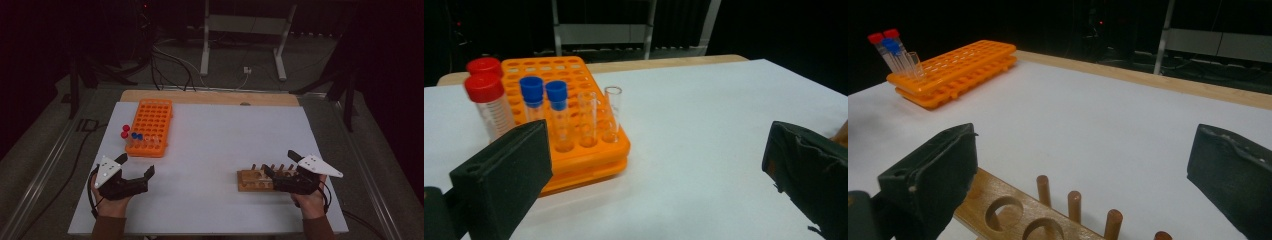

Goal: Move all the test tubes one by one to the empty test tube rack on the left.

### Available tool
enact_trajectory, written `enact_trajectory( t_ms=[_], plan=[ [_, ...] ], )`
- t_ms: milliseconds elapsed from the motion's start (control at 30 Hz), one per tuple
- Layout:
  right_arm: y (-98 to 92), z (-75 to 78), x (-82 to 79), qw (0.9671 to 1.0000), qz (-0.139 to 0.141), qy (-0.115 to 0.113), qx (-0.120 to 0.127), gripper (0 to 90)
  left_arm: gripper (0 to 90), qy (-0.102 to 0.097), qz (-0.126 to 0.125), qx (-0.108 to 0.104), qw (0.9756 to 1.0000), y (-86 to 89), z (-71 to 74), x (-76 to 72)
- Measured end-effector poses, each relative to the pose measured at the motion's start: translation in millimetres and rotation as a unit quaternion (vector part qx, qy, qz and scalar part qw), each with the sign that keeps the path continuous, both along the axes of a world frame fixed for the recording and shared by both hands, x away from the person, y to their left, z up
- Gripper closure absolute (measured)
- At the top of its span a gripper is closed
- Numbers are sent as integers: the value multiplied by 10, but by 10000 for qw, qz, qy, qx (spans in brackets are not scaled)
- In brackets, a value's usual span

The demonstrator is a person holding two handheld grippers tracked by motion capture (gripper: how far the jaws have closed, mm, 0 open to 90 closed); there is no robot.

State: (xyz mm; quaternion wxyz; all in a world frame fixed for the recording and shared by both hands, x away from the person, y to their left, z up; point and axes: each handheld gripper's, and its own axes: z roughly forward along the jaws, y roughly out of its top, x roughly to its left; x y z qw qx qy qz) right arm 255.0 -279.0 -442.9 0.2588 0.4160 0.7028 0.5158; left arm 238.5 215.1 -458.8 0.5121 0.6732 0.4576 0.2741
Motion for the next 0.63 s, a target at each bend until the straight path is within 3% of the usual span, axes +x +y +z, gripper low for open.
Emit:
enact_trajectory(
  t_ms=[300, 467, 633],
  plan=[
    [-16, -69, -9, 10000, -29, 60, -53, 0, 4, 33, -19, -22, 10000, -55, -16, 1],
    [-25, -75, -3, 10000, -45, 69, -48, 0, 4, 148, -27, -229, 9996, -46, -53, 25],
    [-52, -83, 9, 9999, -107, 105, -13, 0, 4, 170, -10, -226, 9996, -60, -65, 31]
  ],
)
